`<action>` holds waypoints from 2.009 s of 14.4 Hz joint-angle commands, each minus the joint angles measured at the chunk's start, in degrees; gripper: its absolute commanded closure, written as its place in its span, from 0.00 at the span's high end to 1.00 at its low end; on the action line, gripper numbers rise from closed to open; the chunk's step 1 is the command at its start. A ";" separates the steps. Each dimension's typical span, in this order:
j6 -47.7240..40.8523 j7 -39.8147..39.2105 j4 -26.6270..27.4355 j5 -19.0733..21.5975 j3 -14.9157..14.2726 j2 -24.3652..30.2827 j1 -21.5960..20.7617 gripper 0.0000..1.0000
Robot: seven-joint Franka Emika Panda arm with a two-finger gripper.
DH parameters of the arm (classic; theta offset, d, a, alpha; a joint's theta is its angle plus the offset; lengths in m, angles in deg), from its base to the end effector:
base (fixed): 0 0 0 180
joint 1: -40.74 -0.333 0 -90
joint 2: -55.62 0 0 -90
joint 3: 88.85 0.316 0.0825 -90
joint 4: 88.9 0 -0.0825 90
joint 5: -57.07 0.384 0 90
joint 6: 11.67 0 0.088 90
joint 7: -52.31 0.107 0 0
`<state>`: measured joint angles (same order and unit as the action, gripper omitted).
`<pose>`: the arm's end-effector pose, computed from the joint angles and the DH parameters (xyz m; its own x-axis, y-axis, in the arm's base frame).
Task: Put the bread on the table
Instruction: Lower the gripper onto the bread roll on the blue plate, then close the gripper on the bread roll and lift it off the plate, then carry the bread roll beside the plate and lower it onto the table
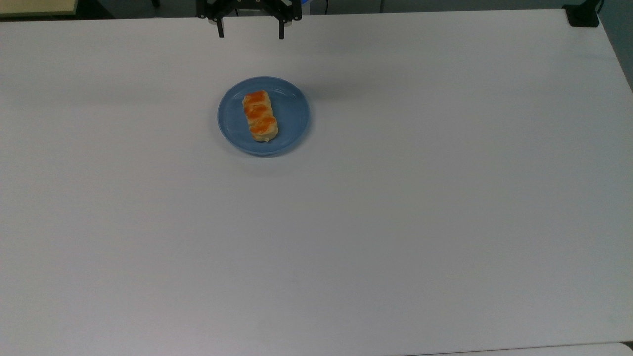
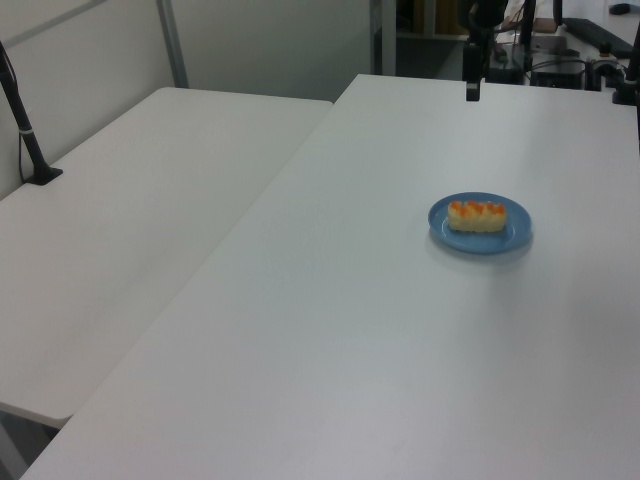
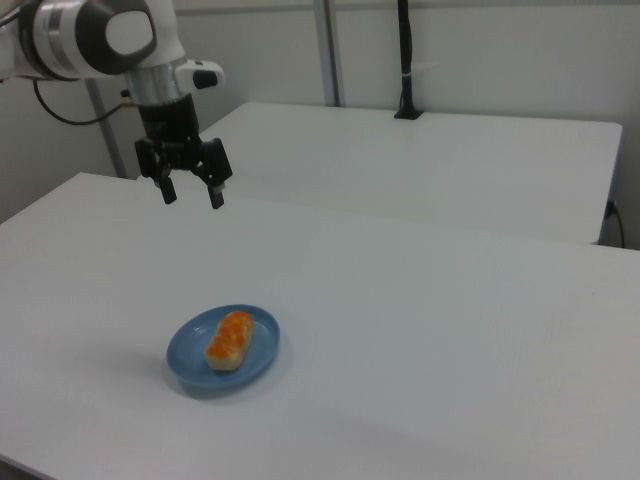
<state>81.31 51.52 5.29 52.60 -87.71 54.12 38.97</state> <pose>0.5636 0.0205 0.5800 0.9965 0.0685 -0.0485 0.0721 -0.9945 0.0764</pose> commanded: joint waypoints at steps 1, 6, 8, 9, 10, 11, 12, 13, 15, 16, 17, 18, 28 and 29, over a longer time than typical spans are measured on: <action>3.75 -2.72 4.74 0.87 -0.35 -3.59 0.10 1.00; 19.94 -3.25 15.14 -2.90 -0.44 -12.11 0.89 1.00; 22.23 -5.00 17.68 -4.58 -0.44 -13.27 1.25 1.00; 23.29 -6.06 18.65 -4.67 -0.44 -13.18 1.34 1.00; 23.38 -6.33 19.10 -4.67 -0.44 -13.10 1.42 1.00; 23.38 -6.33 19.28 -4.67 -0.35 -13.18 1.42 1.00; 23.47 -6.33 19.80 -4.67 -0.35 -13.18 1.42 0.96; 23.56 -6.33 20.33 -4.67 -0.26 -13.27 1.42 0.91; 23.56 -6.33 21.21 -4.67 0.09 -13.18 1.25 0.75; 23.56 -6.07 21.21 -4.67 0.09 -13.18 1.07 0.63; 23.12 -5.63 21.12 -4.50 0.18 -12.92 0.90 0.46; 22.60 -5.28 21.04 -4.06 0.18 -12.40 0.72 0.39; 14.33 13.95 10.84 -1.95 10.90 -12.30 -4.88 0.41; 14.59 15.71 10.84 -1.95 10.90 -12.91 -6.91 0.41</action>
<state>96.55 61.70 16.50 50.03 -76.89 42.14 37.64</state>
